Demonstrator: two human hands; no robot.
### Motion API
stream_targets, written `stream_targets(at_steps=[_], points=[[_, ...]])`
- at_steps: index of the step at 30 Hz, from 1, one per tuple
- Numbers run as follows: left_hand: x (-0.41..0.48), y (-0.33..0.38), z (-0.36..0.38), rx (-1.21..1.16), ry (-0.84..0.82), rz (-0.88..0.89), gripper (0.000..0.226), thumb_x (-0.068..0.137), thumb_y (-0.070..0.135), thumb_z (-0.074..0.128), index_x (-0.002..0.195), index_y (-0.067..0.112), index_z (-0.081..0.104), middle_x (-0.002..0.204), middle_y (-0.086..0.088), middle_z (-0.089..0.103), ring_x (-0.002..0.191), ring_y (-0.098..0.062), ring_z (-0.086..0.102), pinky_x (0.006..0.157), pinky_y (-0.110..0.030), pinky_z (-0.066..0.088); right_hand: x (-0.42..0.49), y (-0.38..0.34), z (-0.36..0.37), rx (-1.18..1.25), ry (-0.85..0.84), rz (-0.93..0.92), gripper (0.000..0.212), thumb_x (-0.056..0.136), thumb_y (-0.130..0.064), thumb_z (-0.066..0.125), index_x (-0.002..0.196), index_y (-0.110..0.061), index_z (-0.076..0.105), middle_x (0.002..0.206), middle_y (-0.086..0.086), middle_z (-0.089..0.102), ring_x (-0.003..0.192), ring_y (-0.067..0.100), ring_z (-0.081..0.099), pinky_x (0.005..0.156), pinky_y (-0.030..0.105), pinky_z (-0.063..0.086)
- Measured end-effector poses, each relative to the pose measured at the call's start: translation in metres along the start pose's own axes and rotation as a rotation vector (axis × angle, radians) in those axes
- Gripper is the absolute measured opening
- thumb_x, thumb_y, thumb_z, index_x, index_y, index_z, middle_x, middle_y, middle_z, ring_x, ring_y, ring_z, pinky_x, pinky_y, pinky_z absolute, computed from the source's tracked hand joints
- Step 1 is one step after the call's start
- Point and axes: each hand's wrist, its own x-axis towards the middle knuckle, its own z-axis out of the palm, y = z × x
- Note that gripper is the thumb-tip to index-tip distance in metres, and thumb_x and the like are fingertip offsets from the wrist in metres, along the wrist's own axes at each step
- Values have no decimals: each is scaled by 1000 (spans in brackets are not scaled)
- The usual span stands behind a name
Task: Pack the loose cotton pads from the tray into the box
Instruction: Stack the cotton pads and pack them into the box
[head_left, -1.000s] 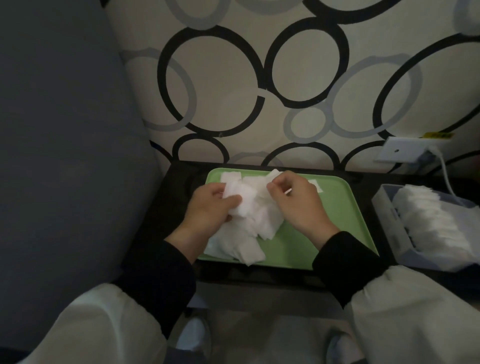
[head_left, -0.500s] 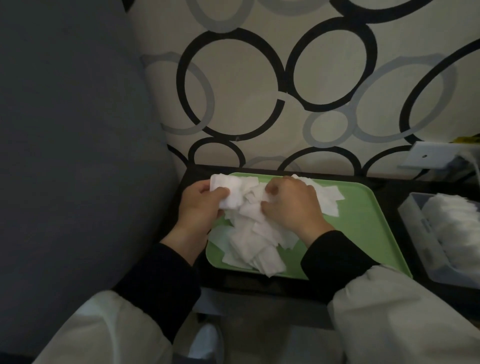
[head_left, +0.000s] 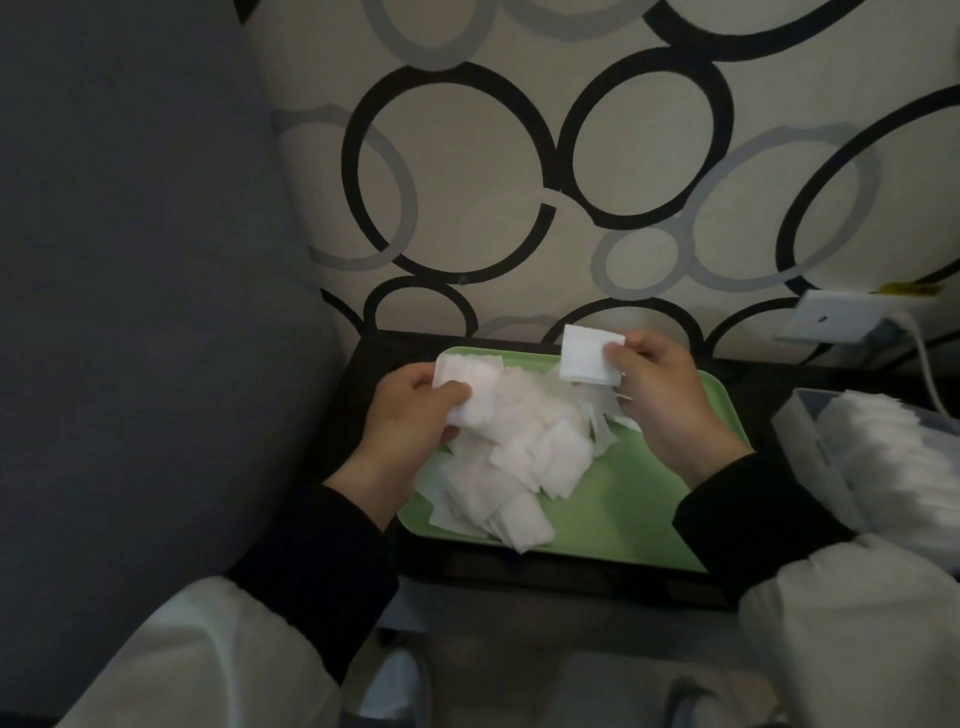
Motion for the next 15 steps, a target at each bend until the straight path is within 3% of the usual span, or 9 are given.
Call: stream_targets(at_steps=[2, 5, 9, 12, 15], points=[[-3, 1, 6, -15, -38, -26, 25, 91, 16, 68, 116, 15, 67, 109, -6, 69, 97, -23, 69, 68, -29, 57, -4, 2, -6, 28, -31, 8, 9, 98, -13, 56, 100, -6, 61, 102, 15, 69, 99, 40, 67, 83, 52, 54], [-8, 4, 16, -28, -100, -42, 26, 89, 14, 71, 115, 13, 66, 108, -9, 70, 94, -25, 71, 66, -29, 58, -12, -4, -15, 16, -100, -60, 13, 97, -12, 58, 106, -9, 67, 93, 10, 71, 84, 25, 65, 74, 37, 53], [-15, 6, 30, -30, -175, -27, 28, 88, 12, 73, 116, 11, 65, 108, -13, 71, 95, -27, 71, 64, -27, 58, -22, -10, -21, 30, -229, -133, 13, 93, -7, 62, 103, -9, 71, 91, 16, 74, 73, 19, 63, 67, 27, 54], [-19, 6, 38, -18, -221, -18, 29, 89, 11, 72, 117, 10, 65, 106, -12, 74, 92, -23, 73, 66, -27, 59, -23, -8, -22, 31, -286, -138, 17, 90, -4, 63, 106, 0, 69, 92, 22, 72, 72, 24, 61, 62, 24, 53], [-23, 8, 44, -3, -263, -13, 29, 88, 9, 72, 117, 9, 67, 100, -8, 76, 85, -16, 74, 65, -25, 60, -21, -7, -25, 75, -430, -96, 23, 84, -6, 67, 103, 6, 67, 67, 7, 68, 46, 12, 47, 44, 19, 40]])
